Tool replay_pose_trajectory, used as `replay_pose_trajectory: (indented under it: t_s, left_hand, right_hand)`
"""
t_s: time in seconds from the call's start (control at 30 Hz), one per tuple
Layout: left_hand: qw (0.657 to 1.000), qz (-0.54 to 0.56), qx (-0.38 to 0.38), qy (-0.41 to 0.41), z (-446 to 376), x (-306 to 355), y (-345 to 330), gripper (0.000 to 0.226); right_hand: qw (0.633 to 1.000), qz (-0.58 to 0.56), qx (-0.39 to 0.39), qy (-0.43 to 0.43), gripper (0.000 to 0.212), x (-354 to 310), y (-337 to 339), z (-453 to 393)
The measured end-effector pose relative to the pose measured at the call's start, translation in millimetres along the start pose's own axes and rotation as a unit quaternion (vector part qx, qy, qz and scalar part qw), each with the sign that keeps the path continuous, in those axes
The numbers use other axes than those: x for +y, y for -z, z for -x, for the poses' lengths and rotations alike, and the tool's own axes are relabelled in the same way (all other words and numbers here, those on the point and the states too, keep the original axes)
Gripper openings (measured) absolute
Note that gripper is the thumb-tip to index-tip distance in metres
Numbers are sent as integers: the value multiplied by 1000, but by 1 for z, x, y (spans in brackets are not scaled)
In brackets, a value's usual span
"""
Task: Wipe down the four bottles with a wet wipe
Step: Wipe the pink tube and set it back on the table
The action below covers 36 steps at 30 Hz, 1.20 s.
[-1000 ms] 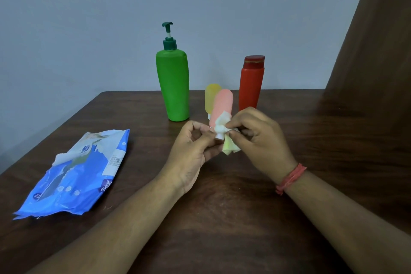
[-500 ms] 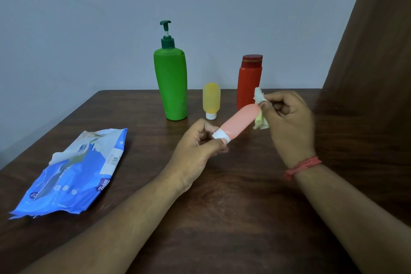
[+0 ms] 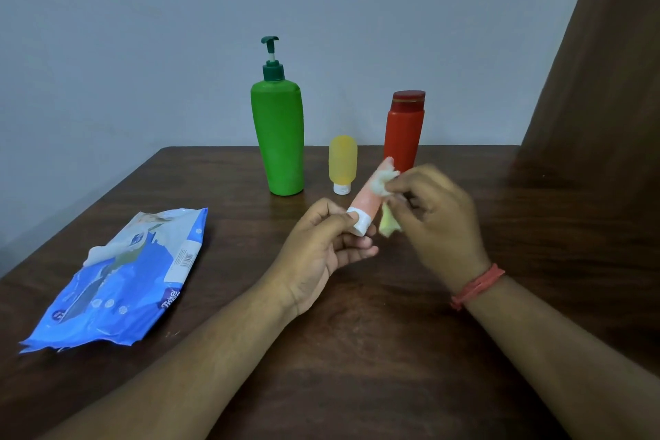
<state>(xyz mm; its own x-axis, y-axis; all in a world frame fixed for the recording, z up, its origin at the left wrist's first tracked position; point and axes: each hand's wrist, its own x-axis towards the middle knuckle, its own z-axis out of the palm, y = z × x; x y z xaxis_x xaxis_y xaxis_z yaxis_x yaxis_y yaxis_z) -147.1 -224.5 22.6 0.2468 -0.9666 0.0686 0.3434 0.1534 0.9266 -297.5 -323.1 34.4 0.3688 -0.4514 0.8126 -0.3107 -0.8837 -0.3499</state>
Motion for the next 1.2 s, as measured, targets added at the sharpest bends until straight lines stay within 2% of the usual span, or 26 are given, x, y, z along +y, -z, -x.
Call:
replay_pose_trajectory:
  t_s: [0.1,0.27,0.5,0.57,0.73,0.8,0.87,0.93,1.1,1.2]
  left_hand:
    - [1000,1,3,14,0,2,3,17]
    - [999,-9,-7,36,-1,2,0,15]
    - [999,-9,8,31,-2,2,2,17]
    - [999,-1,6,39,-2,2,2,15]
    - [998,29,-22,60,-1,3,0,14]
    - [997,37,-24,63,-1,4,0,14]
    - [997,38,-17,66,-1,5,2,17]
    - [997,34,-10,65,-2,5,4,18]
    - [998,33,0,55,-2,4,1,15]
    - [998,27,-3,56,-3,2,-1,15]
  right_hand:
    - [995,15,-72,60,11,-2,-4,1]
    - [997,48,-36,44,11,2,2,-2]
    - [968,90,-148,181,33,-6,1,0]
    - [969,118,-134,172,34,-4,5,-4]
    - [988,139,-19,64,23,8,17,-10]
    - [988,129,-34,84,21,2,13,-6]
    - [979,117,-89,142,21,-8,7,-1]
    - [971,126,-120,163,25,-10,4,-2]
    - [989,133,-30,51,23,7,14,-10]
    - [988,125,-50,72,25,2,13,-6]
